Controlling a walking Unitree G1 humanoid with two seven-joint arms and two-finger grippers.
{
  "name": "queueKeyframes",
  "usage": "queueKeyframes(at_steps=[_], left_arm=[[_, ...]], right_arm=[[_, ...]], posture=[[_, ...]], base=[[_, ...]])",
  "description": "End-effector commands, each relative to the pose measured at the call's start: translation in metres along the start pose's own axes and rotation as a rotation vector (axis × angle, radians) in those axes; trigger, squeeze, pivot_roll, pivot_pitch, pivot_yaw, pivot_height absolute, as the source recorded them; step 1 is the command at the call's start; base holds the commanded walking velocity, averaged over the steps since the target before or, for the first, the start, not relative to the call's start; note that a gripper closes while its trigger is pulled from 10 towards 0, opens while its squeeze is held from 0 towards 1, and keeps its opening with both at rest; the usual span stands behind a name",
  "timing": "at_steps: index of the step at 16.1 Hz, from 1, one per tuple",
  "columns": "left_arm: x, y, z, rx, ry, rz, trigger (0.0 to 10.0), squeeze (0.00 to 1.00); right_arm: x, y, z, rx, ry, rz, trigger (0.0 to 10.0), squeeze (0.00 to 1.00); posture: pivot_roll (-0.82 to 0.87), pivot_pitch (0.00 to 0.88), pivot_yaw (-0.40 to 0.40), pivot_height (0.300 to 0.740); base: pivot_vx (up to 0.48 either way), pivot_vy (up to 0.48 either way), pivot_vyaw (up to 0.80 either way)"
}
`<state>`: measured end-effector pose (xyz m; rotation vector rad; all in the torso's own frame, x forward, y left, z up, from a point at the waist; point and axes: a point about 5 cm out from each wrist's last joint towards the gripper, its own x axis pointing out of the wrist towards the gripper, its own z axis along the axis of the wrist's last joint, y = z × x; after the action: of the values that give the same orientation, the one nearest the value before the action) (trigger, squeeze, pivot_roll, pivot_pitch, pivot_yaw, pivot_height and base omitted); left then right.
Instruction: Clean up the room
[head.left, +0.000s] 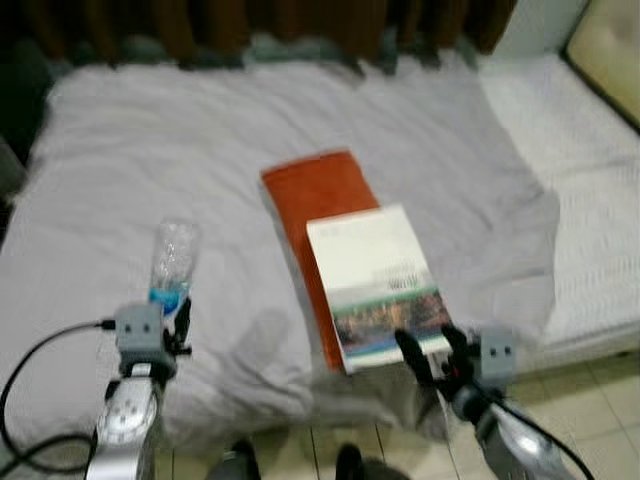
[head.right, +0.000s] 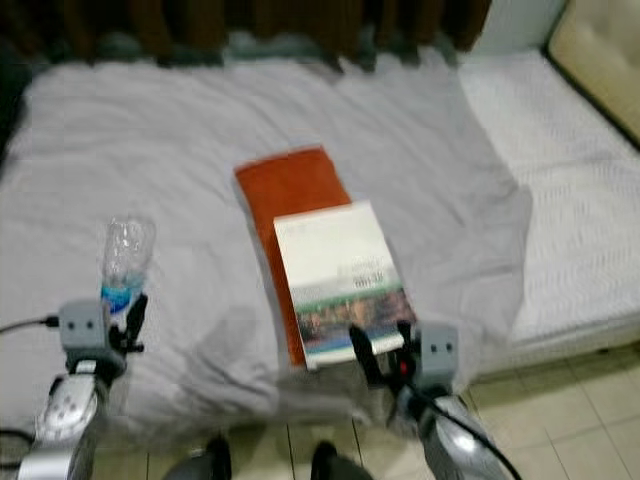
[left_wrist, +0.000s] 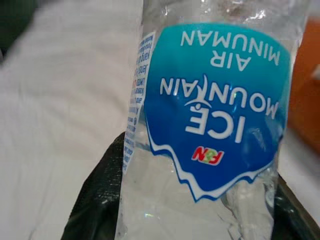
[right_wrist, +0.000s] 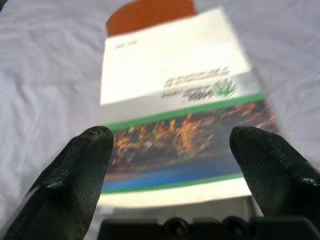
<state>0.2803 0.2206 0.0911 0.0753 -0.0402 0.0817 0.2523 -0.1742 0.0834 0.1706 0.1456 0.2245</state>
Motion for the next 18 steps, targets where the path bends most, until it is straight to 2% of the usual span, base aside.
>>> queueKeyframes(at_steps=[1, 2, 5, 7, 12, 14, 15, 17, 18], left_arm=[[-0.001, -0.009, 0.012, -0.004, -0.052, -0.039, 0.0, 0.0], [0.001, -0.022, 0.011, 0.008, -0.049, -0.094, 10.0, 0.0], [0.001, -0.03, 0.009, 0.017, -0.037, -0.13, 10.0, 0.0], [0.017, -0.048, 0.002, 0.014, -0.008, -0.204, 10.0, 0.0], [0.031, -0.061, 0.002, 0.04, 0.048, -0.271, 10.0, 0.0], [0.031, -0.061, 0.002, 0.04, 0.048, -0.271, 10.0, 0.0], [0.033, -0.064, 0.002, 0.057, 0.063, -0.301, 10.0, 0.0], [0.033, -0.064, 0.002, 0.057, 0.063, -0.301, 10.0, 0.0], [0.035, -0.072, -0.001, 0.076, 0.101, -0.36, 10.0, 0.0]], right_arm=[[-0.001, -0.018, -0.007, 0.006, -0.002, -0.112, 10.0, 0.0], [-0.001, -0.027, -0.005, -0.002, -0.034, -0.194, 10.0, 0.0], [-0.001, -0.033, -0.004, -0.008, -0.057, -0.248, 10.0, 0.0], [0.001, -0.038, -0.005, -0.017, -0.068, -0.295, 10.0, 0.0], [0.009, -0.039, -0.003, -0.016, -0.1, -0.321, 10.0, 0.0], [0.009, -0.039, -0.003, -0.016, -0.1, -0.321, 10.0, 0.0], [0.01, -0.038, -0.001, -0.022, -0.116, -0.324, 10.0, 0.0], [0.01, -0.038, -0.001, -0.022, -0.116, -0.324, 10.0, 0.0], [0.007, -0.036, 0.002, -0.034, -0.157, -0.345, 10.0, 0.0]], posture=[[0.14, 0.0, -0.076, 0.74], [0.14, 0.0, -0.071, 0.74], [0.14, 0.0, -0.071, 0.74], [0.08, 0.0, -0.019, 0.74], [0.04, 0.0, 0.022, 0.74], [0.04, 0.0, 0.022, 0.74], [-0.03, 0.0, 0.083, 0.74], [-0.03, 0.0, 0.083, 0.74], [-0.09, 0.0, 0.124, 0.74]], base=[[0.0, 0.0, 0.0], [0.0, 0.0, 0.0], [0.0, 0.0, 0.0], [0.0, 0.0, 0.0], [0.0, 0.0, 0.0], [0.0, 0.0, 0.0], [0.0, 0.0, 0.0], [0.0, 0.0, 0.0], [0.0, 0.0, 0.0]])
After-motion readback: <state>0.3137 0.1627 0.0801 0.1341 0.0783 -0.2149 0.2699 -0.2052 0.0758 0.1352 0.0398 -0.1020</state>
